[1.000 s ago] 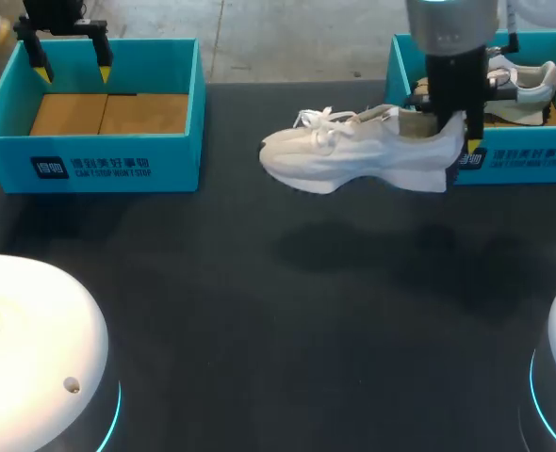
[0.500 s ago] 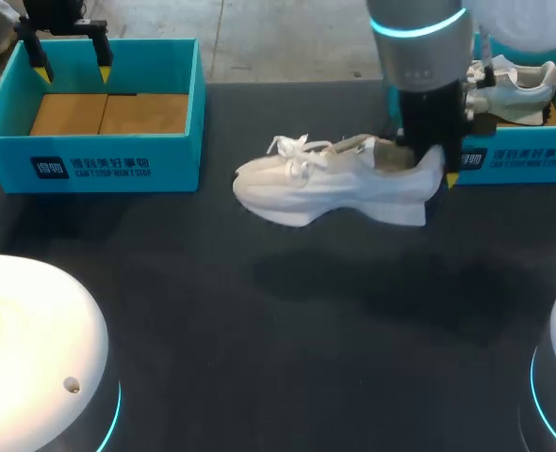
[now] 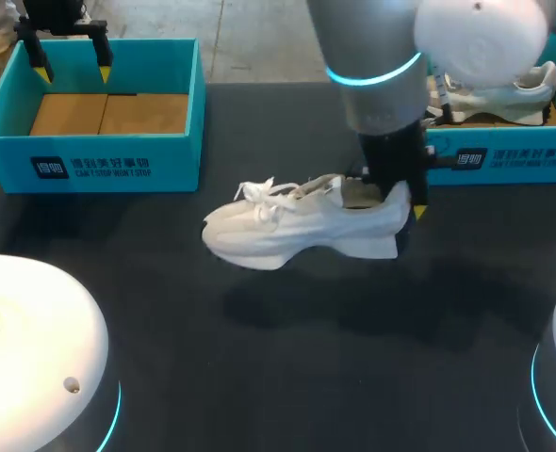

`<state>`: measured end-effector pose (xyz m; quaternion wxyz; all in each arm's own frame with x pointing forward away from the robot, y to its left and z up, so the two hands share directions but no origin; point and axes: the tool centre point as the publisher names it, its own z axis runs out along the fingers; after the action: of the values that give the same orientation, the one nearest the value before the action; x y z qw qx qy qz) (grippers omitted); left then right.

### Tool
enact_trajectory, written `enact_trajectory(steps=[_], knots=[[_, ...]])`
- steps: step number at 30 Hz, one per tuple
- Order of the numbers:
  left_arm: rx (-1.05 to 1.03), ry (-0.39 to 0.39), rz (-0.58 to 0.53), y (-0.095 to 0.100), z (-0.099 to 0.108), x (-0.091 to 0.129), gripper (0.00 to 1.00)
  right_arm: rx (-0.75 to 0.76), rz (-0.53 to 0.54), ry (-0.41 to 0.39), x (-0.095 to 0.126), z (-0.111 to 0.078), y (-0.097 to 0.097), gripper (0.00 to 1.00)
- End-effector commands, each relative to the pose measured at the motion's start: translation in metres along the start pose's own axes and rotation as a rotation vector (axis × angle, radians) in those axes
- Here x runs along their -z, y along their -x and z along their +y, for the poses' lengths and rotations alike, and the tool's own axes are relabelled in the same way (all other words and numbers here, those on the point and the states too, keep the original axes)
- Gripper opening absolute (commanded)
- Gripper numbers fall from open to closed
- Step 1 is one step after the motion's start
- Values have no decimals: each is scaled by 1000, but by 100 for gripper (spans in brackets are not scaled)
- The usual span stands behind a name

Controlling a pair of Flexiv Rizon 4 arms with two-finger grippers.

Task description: Take the shoe out of the shoebox, open the shoe tongue, remove and reinsert the insole, then place the shoe into the shoebox

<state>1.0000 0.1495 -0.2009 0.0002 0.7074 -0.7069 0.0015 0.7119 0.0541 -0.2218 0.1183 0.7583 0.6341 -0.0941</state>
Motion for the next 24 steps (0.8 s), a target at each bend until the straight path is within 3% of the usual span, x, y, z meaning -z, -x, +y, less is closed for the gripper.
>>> enact_trajectory(steps=[1,18,24], knots=[[0,1,-1,0,0,0,100,9,-16,0,-2,-1,-20,0],[0,1,-1,0,0,0,100,9,-16,0,-2,-1,-20,0],[0,1,-1,0,0,0,100,73,17,-10,-14,2,-63,0]])
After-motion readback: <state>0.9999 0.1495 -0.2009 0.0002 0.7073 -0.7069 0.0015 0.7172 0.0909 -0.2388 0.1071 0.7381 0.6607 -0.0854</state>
